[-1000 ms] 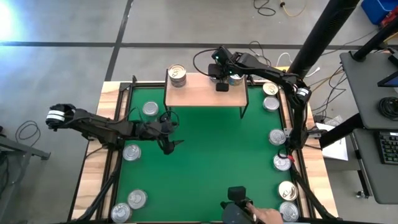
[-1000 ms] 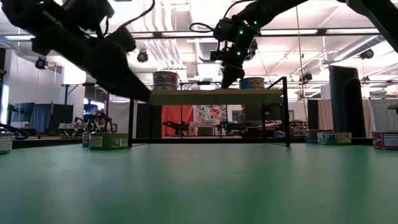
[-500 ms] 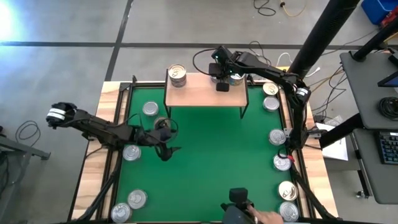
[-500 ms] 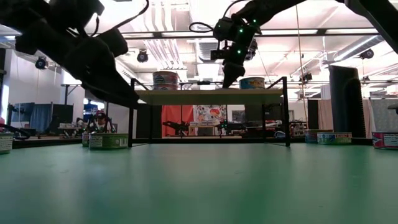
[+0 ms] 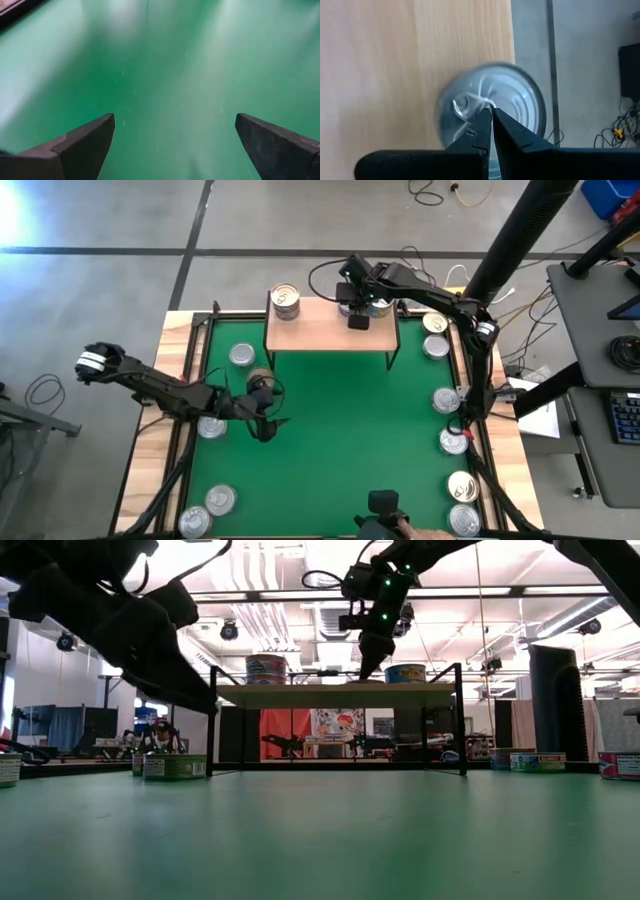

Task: Stack canned seafood by type on shelf
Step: Put the top blue tuna can on the shelf, then stack the blue tuna can on top of the blue tuna can on the shelf

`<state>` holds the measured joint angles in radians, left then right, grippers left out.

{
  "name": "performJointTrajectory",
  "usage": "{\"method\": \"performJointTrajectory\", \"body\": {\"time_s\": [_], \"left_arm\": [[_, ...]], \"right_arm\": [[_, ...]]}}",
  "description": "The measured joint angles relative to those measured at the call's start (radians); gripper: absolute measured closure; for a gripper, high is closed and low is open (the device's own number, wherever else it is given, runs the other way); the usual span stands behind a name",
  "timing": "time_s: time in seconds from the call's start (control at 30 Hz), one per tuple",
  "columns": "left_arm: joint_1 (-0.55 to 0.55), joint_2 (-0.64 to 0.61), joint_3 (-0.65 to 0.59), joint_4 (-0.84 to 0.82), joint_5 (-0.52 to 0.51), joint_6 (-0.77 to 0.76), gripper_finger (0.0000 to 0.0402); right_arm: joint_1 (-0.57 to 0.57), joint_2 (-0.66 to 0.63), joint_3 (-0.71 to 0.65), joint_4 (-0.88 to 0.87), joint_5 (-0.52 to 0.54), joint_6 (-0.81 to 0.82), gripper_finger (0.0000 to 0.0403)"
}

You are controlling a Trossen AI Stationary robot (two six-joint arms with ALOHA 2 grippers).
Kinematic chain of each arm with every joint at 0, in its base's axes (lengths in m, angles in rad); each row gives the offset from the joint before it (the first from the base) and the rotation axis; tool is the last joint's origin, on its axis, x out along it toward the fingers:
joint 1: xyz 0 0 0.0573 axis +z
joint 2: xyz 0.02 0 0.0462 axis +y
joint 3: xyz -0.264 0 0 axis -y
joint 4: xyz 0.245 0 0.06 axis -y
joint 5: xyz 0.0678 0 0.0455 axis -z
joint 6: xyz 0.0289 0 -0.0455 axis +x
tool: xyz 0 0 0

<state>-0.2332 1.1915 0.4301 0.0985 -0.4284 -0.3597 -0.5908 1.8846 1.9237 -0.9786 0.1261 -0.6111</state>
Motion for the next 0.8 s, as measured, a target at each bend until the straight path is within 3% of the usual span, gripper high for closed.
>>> {"method": "performJointTrajectory", "body": {"time_s": [0.3,0.57,0.7,0.8], "left_arm": [[-0.037,-0.009,0.027,-0.253,-0.184,-0.165,0.0002],[-0.037,-0.040,0.220,-0.628,-0.339,-0.203,0.0002],[-0.037,-0.048,0.293,-0.871,-0.356,-0.275,0.0002],[-0.046,-0.054,0.304,-0.973,-0.308,-0.339,0.0002]], "right_arm": [[0.107,-0.011,0.110,-0.020,0.000,0.016,0.0390],[0.264,-0.020,0.130,-0.083,-0.002,0.082,0.0390],[0.374,-0.022,0.114,-0.195,-0.002,0.171,0.0390],[0.470,-0.024,0.075,-0.249,0.002,0.231,0.0390]]}}
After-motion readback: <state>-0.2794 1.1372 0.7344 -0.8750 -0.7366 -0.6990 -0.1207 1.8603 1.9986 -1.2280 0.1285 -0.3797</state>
